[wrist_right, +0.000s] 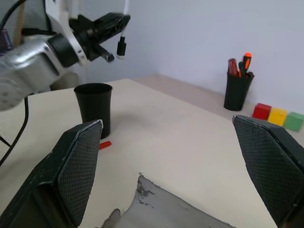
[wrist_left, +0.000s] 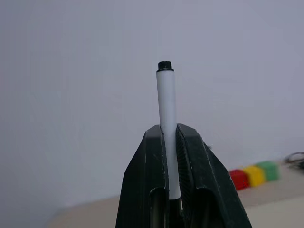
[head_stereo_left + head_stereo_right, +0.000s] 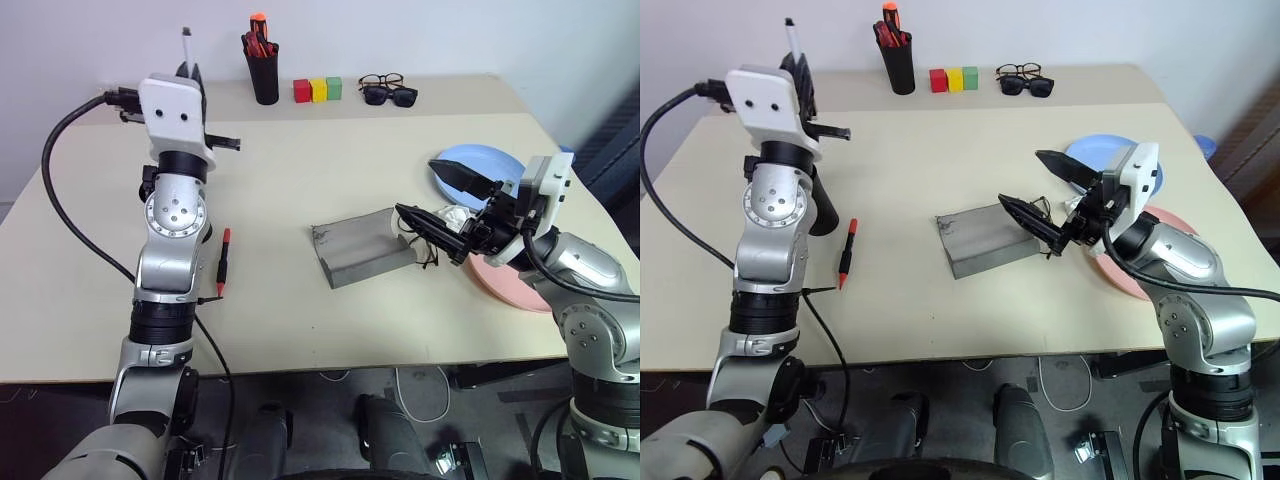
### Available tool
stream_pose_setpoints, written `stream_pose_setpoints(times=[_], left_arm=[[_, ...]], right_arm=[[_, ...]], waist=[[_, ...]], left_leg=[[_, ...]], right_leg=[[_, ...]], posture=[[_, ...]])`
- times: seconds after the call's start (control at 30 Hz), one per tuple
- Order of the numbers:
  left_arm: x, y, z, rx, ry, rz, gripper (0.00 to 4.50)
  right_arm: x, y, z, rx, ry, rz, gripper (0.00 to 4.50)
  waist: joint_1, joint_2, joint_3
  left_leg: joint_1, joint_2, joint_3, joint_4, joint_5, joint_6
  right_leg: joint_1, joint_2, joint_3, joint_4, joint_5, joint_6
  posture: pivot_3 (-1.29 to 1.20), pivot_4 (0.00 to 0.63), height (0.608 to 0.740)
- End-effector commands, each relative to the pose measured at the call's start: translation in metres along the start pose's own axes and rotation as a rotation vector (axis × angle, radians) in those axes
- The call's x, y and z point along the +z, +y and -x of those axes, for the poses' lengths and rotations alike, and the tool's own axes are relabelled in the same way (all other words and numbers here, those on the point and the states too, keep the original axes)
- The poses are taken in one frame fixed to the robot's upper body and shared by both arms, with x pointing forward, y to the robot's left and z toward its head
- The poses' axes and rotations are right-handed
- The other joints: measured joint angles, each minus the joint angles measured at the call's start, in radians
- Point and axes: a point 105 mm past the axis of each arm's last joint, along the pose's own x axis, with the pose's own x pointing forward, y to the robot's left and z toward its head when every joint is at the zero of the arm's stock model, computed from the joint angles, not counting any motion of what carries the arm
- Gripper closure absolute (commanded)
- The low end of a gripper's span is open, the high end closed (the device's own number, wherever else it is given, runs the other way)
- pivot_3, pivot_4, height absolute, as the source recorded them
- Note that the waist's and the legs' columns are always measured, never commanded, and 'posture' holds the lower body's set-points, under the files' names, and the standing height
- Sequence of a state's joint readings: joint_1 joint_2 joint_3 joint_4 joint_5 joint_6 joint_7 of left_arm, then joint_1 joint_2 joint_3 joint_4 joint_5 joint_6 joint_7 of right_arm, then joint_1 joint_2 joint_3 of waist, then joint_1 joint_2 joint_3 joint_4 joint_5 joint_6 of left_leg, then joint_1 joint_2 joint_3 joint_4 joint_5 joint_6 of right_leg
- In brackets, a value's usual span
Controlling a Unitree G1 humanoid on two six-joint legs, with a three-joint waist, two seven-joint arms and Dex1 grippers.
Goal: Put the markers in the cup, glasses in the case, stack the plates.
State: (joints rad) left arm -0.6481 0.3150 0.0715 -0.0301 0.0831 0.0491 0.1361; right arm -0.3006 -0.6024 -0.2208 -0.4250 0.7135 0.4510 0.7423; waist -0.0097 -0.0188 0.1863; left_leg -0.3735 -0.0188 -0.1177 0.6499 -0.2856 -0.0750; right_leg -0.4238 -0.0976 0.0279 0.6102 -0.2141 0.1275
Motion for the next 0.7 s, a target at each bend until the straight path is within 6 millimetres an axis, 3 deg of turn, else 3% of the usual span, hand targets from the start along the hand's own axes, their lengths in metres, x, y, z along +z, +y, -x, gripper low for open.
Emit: stream_pose_setpoints(times=[0.03, 0.3, 0.47, 0.7], left_arm=[[0.006, 0.010, 0.005, 0.073, -0.045, -0.029, 4.44], [-0.002, 0.034, 0.023, 0.146, 0.029, -0.055, 4.44], [-0.019, 0.048, 0.036, 0.174, 0.105, -0.077, 4.44], [-0.047, 0.041, 0.044, 0.144, 0.167, -0.067, 4.44]], right_arm=[[0.006, 0.004, -0.001, 0.028, -0.037, 0.021, 0.00], [0.001, -0.001, 0.003, 0.019, -0.028, 0.024, 0.00], [-0.003, -0.003, 0.003, 0.009, -0.030, 0.019, 0.00], [-0.005, -0.003, 0.002, 0.010, -0.028, 0.020, 0.00]], waist=[[0.000, 0.000, 0.000], [-0.004, 0.000, 0.000], [-0.002, 0.000, 0.000], [-0.001, 0.000, 0.000]], left_leg=[[0.000, 0.000, 0.000, 0.000, 0.000, 0.000], [0.001, 0.000, 0.000, 0.000, 0.000, 0.000], [0.001, 0.000, 0.000, 0.001, 0.000, 0.000], [0.001, 0.000, 0.000, 0.001, 0.000, 0.000]], right_leg=[[0.000, 0.000, 0.000, 0.000, 0.000, 0.000], [0.000, 0.000, 0.000, 0.002, 0.000, 0.000], [0.000, 0.000, 0.000, 0.002, 0.000, 0.000], [0.000, 0.000, 0.000, 0.003, 0.000, 0.000]], posture=[[0.00, 0.150, 0.740], [0.00, 0.150, 0.740], [0.00, 0.150, 0.740], [0.00, 0.150, 0.740]])
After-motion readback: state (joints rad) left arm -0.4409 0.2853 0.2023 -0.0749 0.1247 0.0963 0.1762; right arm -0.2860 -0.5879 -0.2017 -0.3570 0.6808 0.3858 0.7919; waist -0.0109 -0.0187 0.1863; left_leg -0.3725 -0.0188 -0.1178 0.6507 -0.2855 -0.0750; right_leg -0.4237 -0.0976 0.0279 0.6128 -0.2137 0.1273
